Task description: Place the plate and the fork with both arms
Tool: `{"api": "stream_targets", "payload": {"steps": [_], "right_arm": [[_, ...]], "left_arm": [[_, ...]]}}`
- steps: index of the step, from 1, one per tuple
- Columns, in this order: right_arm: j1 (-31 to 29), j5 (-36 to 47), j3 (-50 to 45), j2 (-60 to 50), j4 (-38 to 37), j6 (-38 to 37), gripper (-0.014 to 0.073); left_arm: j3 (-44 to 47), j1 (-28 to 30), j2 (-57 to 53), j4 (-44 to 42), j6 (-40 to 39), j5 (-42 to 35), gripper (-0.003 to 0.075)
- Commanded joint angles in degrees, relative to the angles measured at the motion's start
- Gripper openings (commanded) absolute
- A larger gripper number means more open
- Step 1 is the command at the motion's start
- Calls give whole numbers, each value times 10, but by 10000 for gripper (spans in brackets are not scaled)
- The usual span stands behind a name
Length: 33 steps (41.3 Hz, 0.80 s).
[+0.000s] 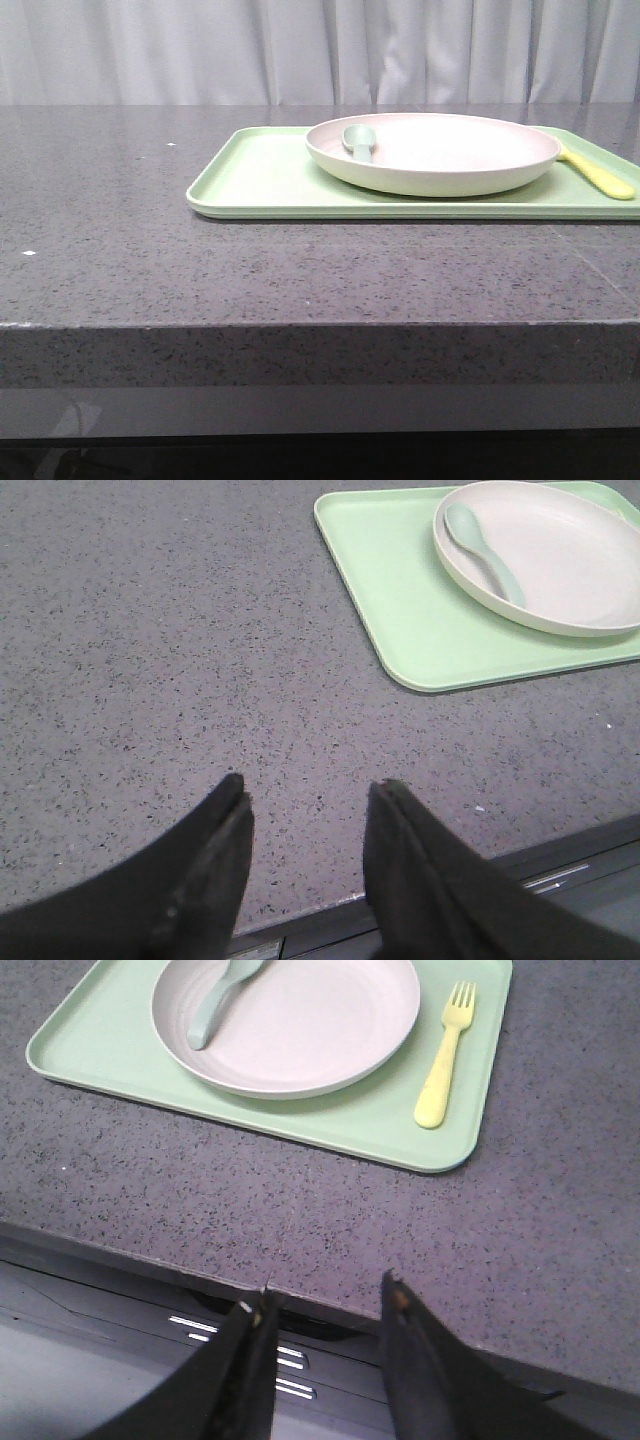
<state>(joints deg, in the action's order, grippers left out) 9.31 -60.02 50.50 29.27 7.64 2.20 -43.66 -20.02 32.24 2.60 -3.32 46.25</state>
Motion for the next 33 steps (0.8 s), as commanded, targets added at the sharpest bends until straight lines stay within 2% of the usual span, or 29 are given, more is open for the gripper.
{"api": "stream_targets", "payload": {"steps": [1, 8, 11, 17, 19, 21, 33], "right_arm": [[1, 51, 11, 2, -4, 1, 288], [1, 63, 11, 2, -4, 1, 274], [1, 63, 11, 2, -4, 1, 211], [1, 63, 11, 2, -4, 1, 7], [1, 63, 11, 2, -4, 1, -50], [1, 63, 11, 2, -4, 1, -95], [1, 49, 11, 2, -5, 1, -88]], "left_arm": [[-13, 0, 1, 2, -7, -42, 283], [-13, 0, 1, 3, -7, -62, 253], [-13, 0, 1, 3, -7, -71, 193], [-13, 0, 1, 4, -7, -80, 17], [-13, 0, 1, 5, -7, -83, -20], [-13, 0, 1, 5, -7, -85, -20], [-13, 0, 1, 6, -7, -85, -20]]}}
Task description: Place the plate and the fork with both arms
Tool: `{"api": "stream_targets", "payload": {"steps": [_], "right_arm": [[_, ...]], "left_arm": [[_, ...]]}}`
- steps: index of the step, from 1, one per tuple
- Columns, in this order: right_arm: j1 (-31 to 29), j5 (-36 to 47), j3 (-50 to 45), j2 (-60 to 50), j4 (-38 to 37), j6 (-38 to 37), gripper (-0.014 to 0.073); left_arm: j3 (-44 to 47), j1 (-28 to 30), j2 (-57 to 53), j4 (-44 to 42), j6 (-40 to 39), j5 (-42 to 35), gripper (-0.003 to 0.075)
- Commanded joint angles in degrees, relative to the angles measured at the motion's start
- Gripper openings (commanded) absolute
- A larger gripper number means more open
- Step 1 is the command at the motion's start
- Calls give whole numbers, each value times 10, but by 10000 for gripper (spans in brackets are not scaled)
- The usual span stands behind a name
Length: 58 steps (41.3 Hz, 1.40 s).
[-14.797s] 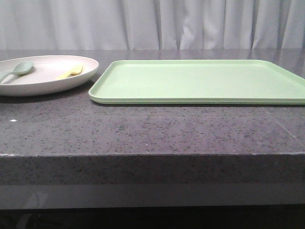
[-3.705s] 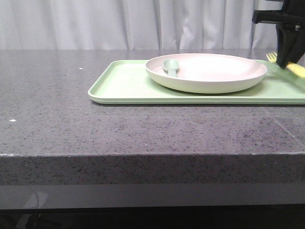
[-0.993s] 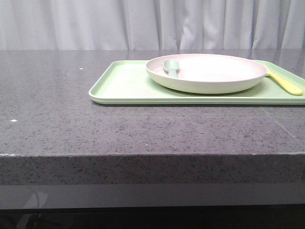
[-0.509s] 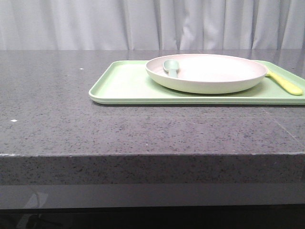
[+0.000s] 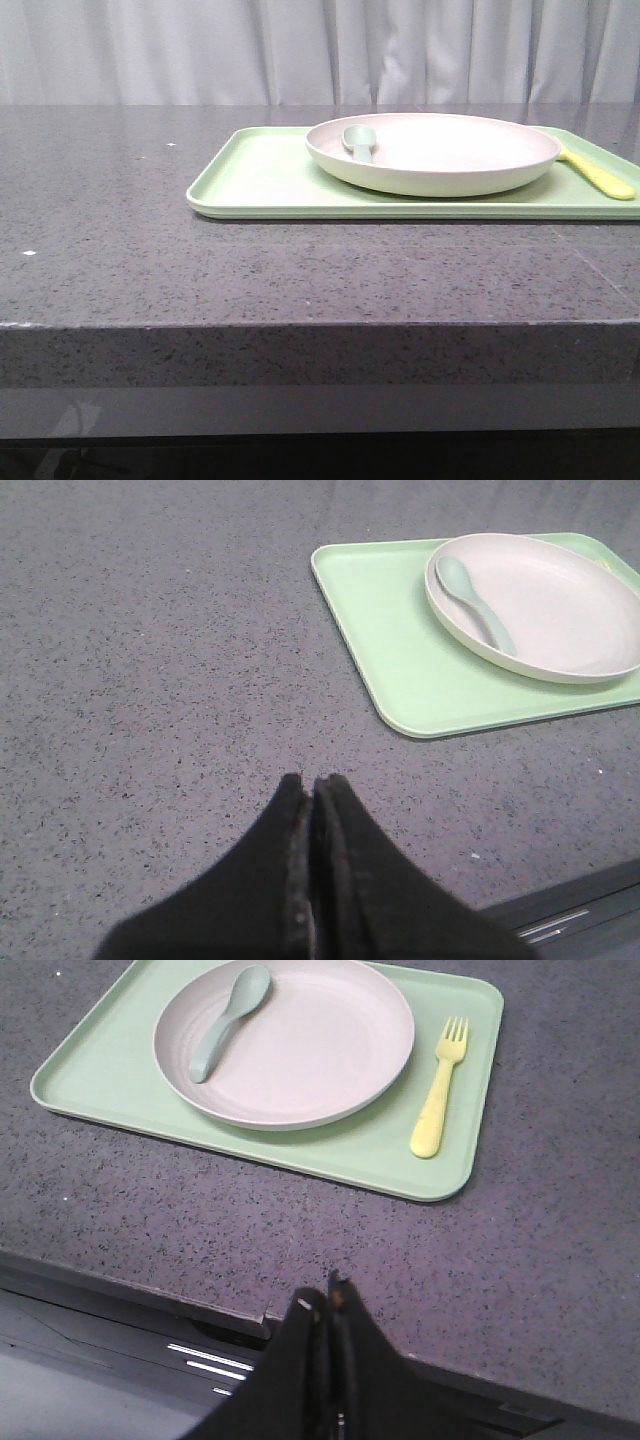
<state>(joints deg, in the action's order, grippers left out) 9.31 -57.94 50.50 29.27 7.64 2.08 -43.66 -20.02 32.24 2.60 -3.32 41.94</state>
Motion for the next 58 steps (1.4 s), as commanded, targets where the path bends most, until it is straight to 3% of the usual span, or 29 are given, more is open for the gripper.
{"api": "stream_targets", "payload": {"steps": [1, 21, 27, 32, 41, 48, 58], "right_arm": [[1, 26, 11, 2, -5, 2, -88], [1, 23, 11, 2, -5, 2, -88], [1, 23, 11, 2, -5, 2, -88], [1, 23, 11, 2, -5, 2, -88], [1, 23, 11, 2, -5, 2, -88], [1, 23, 11, 2, -5, 2, -88], [1, 19, 11, 3, -5, 2, -88]], "left_arm": [[-13, 0, 1, 6, -7, -42, -20], [4, 7, -26, 2, -7, -54, -20], [76, 83, -92, -26, -7, -119, -20], [180, 131, -160, -26, -7, -230, -20], [369, 182, -284, 10, -7, -385, -20], [441, 179, -327, 23, -7, -424, -20], [443, 177, -339, 18, -7, -419, -20]]}}
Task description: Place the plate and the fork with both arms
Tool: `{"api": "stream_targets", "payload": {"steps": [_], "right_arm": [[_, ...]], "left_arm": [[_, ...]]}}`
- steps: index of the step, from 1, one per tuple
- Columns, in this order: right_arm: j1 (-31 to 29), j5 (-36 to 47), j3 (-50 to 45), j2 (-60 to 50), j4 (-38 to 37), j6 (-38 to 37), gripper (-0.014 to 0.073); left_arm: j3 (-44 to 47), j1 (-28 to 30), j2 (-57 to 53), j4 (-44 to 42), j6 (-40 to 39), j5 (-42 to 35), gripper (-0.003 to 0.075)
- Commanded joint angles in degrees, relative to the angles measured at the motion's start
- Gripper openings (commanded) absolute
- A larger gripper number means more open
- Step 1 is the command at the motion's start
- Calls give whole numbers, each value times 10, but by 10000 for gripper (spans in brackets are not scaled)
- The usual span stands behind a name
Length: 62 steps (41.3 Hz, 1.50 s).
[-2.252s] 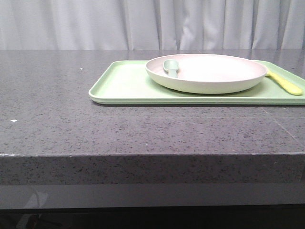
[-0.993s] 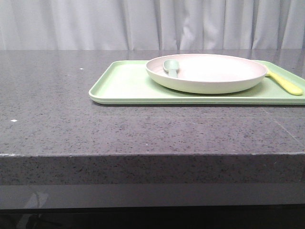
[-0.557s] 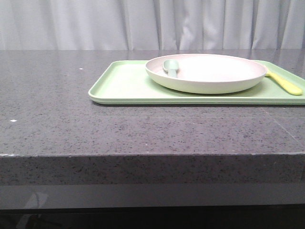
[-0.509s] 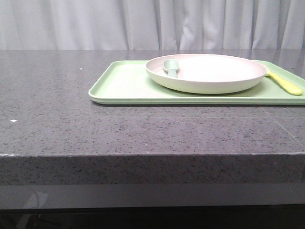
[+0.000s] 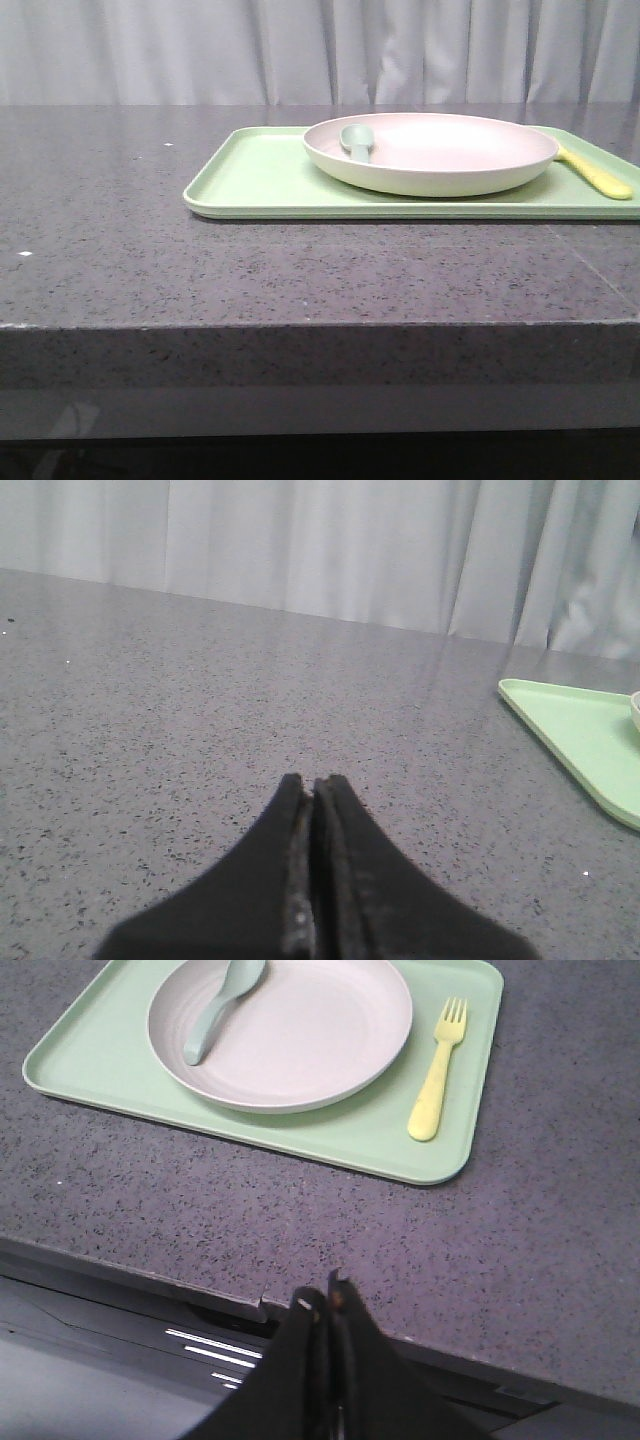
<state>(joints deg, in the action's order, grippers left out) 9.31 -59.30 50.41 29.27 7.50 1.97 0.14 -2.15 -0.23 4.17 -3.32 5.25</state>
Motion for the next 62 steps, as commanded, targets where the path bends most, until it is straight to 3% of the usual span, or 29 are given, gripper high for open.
{"api": "stream_targets", "payload": {"steps": [1, 62], "right_arm": [[1, 33, 12, 3, -3, 3, -88], [1, 30, 12, 3, -3, 3, -88]], "left_arm": [[5, -1, -14, 2, -7, -52, -20], [5, -22, -14, -27, -7, -64, -20]]}}
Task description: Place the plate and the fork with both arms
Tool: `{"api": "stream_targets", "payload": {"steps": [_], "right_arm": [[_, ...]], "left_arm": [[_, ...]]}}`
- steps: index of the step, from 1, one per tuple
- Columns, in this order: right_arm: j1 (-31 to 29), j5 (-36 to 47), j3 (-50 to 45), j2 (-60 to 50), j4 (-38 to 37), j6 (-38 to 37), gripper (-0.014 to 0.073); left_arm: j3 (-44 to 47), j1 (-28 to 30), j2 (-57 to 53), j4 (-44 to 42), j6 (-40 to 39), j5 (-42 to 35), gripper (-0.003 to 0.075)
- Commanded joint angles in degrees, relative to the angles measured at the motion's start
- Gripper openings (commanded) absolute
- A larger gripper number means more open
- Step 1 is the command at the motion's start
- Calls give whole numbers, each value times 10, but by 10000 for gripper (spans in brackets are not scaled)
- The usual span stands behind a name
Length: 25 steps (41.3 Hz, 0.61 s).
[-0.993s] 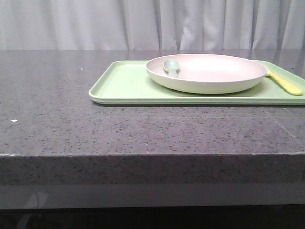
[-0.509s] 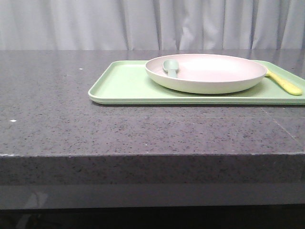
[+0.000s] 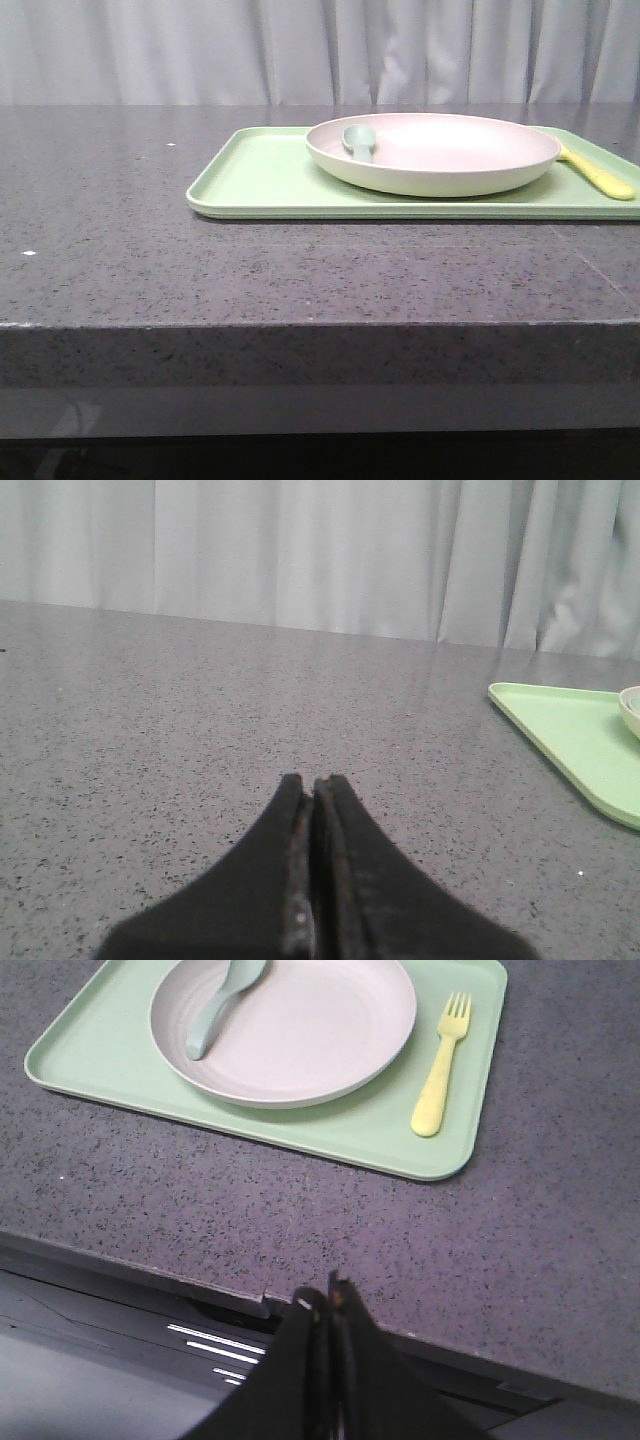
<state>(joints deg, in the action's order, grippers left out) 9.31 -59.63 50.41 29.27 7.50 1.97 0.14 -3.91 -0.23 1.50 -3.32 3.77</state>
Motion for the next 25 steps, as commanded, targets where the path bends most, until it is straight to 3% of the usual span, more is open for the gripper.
{"api": "stream_targets", "payload": {"steps": [1, 14, 25], "right_arm": [[1, 33, 12, 3, -3, 3, -88], [-4, 63, -12, -15, -35, 4, -88], [-60, 334, -243, -138, -38, 4, -88]], "left_arm": [[5, -4, -14, 0, -7, -49, -20], [5, -4, -14, 0, -7, -49, -20], [5, -4, -14, 0, -7, -49, -20]]}}
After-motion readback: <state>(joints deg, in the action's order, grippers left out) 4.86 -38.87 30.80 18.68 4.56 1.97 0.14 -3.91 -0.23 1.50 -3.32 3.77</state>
